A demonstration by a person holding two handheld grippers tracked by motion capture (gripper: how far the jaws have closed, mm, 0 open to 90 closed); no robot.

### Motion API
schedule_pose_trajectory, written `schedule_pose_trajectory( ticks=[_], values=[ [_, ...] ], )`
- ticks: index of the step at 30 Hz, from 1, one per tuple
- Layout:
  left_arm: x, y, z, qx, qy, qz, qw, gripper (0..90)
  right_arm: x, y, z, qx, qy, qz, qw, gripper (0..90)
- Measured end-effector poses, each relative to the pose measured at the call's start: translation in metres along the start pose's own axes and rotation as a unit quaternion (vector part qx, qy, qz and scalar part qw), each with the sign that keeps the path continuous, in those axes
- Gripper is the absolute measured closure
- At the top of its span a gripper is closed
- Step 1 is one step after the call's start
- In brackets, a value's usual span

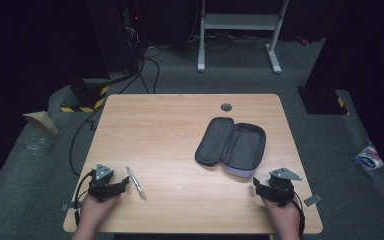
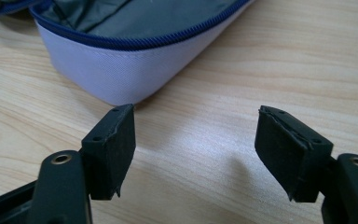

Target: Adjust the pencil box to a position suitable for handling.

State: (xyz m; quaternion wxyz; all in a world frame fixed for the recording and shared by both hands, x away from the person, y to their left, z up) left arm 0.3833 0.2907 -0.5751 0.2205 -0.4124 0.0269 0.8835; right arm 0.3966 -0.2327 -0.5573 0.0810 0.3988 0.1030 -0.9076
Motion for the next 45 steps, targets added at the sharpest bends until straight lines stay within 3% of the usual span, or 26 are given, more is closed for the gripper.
schedule_pose_trajectory(
  ticks=[19,28,36,41,45],
  values=[
    [0.000,0.000,0.000,0.000,-0.001,0.000,1.0000,29.6,-0.018,-0.027,0.020,-0.033,0.037,0.018,0.9986,31.4],
    [0.000,0.000,0.000,0.000,0.000,0.000,1.0000,29.6,-0.033,-0.038,0.012,-0.055,0.035,0.021,0.9976,34.8],
    [0.000,0.000,0.000,0.001,-0.001,-0.001,1.0000,29.6,-0.060,-0.059,0.004,-0.073,0.049,0.026,0.9958,38.3],
    [0.000,0.000,0.001,0.000,-0.001,-0.002,1.0000,29.6,-0.064,-0.069,0.000,-0.090,0.048,0.033,0.9942,39.6],
    [0.000,0.000,0.000,0.002,-0.001,-0.002,1.0000,29.6,-0.058,-0.072,-0.003,-0.088,0.039,0.047,0.9943,40.9]
  ],
)
Point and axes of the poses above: each handheld gripper's, and its own axes: z roughly backward along the jaws, x roughly out of its underside, y roughly to its right, the point moved 7 cm from there along -z, roughly forward along the jaws, and after that the axes turned 10 degrees about -z, right-handed, at the moved point
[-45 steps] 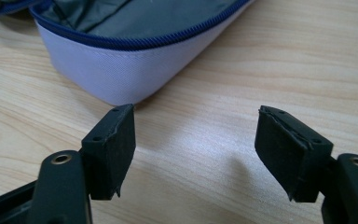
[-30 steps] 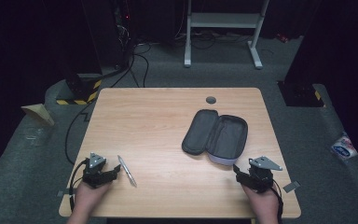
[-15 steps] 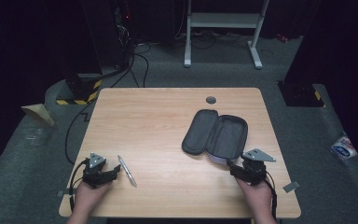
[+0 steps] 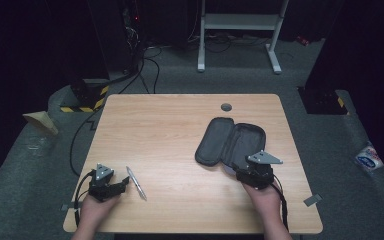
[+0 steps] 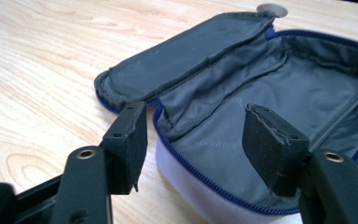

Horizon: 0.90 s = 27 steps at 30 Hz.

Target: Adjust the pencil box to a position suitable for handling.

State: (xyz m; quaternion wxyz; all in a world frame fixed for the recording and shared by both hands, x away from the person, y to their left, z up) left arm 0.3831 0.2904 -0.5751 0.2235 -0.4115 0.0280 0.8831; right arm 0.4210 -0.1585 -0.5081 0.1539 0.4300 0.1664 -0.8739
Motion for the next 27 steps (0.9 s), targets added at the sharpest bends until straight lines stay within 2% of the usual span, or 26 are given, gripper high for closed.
schedule_pose_trajectory(
  ticks=[5,9,14,18,19,21,23,24,27],
  values=[
    [0.000,0.000,-0.001,0.000,0.001,0.000,1.0000,29.5,0.007,-0.001,-0.001,-0.006,-0.007,-0.002,1.0000,43.8],
    [0.000,0.000,0.000,0.000,0.000,0.000,1.0000,29.5,0.009,0.002,-0.003,0.000,-0.010,0.002,0.9999,45.0],
    [0.000,0.000,0.000,0.000,0.000,0.001,1.0000,29.5,0.016,0.007,-0.008,-0.002,-0.022,-0.006,0.9997,48.3],
    [0.000,0.000,0.000,0.000,0.000,0.000,1.0000,29.5,0.022,0.006,-0.010,-0.003,-0.030,0.003,0.9996,56.4],
    [0.000,0.000,0.000,0.000,0.000,0.000,1.0000,29.5,0.024,0.004,-0.010,-0.003,-0.030,0.003,0.9995,63.0],
    [0.000,0.000,0.000,0.000,0.000,0.000,1.0000,29.5,0.024,0.002,-0.009,-0.006,-0.026,0.006,0.9996,70.7],
    [0.000,0.000,0.000,0.000,0.000,0.000,1.0000,29.5,0.024,0.001,-0.009,-0.006,-0.024,0.010,0.9997,72.9],
    [0.000,0.000,0.000,0.000,0.000,0.000,1.0000,29.5,0.024,-0.003,-0.009,-0.009,-0.022,0.015,0.9996,77.7],
    [0.000,0.000,0.000,0.000,0.000,0.000,1.0000,29.5,0.025,-0.008,-0.009,-0.016,-0.024,0.017,0.9994,80.6]
  ],
)
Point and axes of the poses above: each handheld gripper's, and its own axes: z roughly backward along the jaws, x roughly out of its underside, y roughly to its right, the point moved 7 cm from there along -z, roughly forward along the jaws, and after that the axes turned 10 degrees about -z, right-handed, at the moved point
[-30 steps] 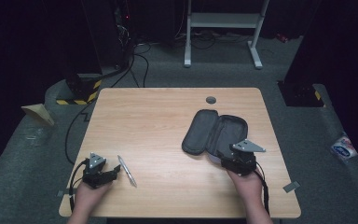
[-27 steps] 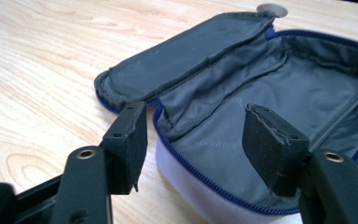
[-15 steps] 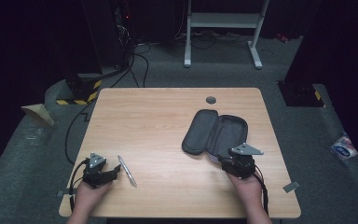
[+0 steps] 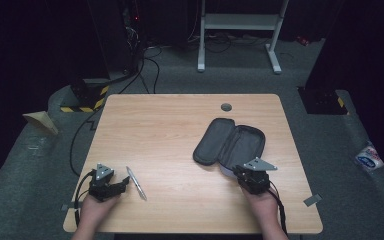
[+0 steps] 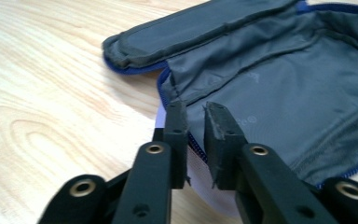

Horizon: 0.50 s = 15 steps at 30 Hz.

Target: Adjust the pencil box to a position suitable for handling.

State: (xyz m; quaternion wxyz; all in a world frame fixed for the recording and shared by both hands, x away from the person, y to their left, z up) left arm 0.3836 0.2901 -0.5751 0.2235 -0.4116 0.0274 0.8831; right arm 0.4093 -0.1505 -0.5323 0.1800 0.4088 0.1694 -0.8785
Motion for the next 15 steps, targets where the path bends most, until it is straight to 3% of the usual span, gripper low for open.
schedule_pose_trajectory(
  ticks=[8,15],
  values=[
    [0.000,0.000,0.000,0.000,0.000,0.000,1.0000,29.5,0.001,-0.025,-0.005,-0.026,0.001,0.014,0.9996,84.4],
    [0.000,0.000,0.000,0.002,0.000,-0.002,1.0000,29.5,0.002,-0.058,-0.012,-0.045,0.004,0.028,0.9986,85.1]
  ],
)
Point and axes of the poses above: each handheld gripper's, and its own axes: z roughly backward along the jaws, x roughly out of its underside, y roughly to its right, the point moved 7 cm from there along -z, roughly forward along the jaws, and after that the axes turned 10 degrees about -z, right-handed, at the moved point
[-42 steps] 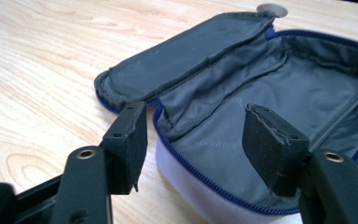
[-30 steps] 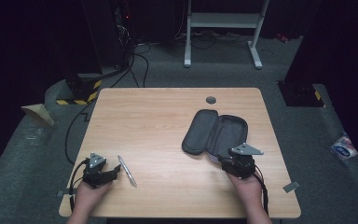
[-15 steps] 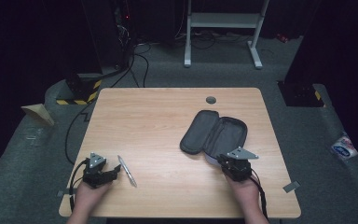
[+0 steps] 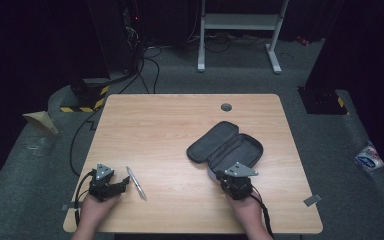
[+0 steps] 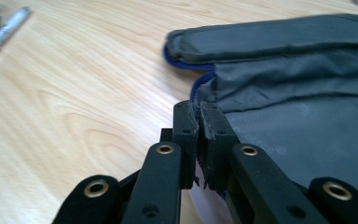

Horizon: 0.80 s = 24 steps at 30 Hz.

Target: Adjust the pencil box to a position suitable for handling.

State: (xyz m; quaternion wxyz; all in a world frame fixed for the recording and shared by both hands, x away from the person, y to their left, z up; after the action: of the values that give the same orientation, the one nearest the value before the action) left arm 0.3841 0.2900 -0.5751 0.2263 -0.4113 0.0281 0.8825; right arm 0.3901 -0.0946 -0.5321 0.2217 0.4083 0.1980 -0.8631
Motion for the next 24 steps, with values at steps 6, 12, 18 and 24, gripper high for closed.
schedule_pose_trajectory(
  ticks=[6,12,18,24],
  values=[
    [0.000,0.000,0.000,0.000,0.001,0.000,1.0000,29.5,0.003,-0.033,-0.010,-0.035,-0.009,0.016,0.9992,83.4],
    [0.000,0.000,0.000,0.000,0.001,0.000,1.0000,29.5,-0.003,-0.031,-0.006,-0.049,0.002,0.008,0.9988,74.4],
    [0.000,0.000,0.000,0.000,0.000,0.000,1.0000,29.7,-0.019,0.018,0.011,0.002,0.037,-0.031,0.9988,66.1],
    [0.000,0.001,0.003,0.004,0.004,-0.006,1.0000,40.7,-0.017,0.095,0.032,0.105,0.057,-0.074,0.9900,61.2]
  ],
)
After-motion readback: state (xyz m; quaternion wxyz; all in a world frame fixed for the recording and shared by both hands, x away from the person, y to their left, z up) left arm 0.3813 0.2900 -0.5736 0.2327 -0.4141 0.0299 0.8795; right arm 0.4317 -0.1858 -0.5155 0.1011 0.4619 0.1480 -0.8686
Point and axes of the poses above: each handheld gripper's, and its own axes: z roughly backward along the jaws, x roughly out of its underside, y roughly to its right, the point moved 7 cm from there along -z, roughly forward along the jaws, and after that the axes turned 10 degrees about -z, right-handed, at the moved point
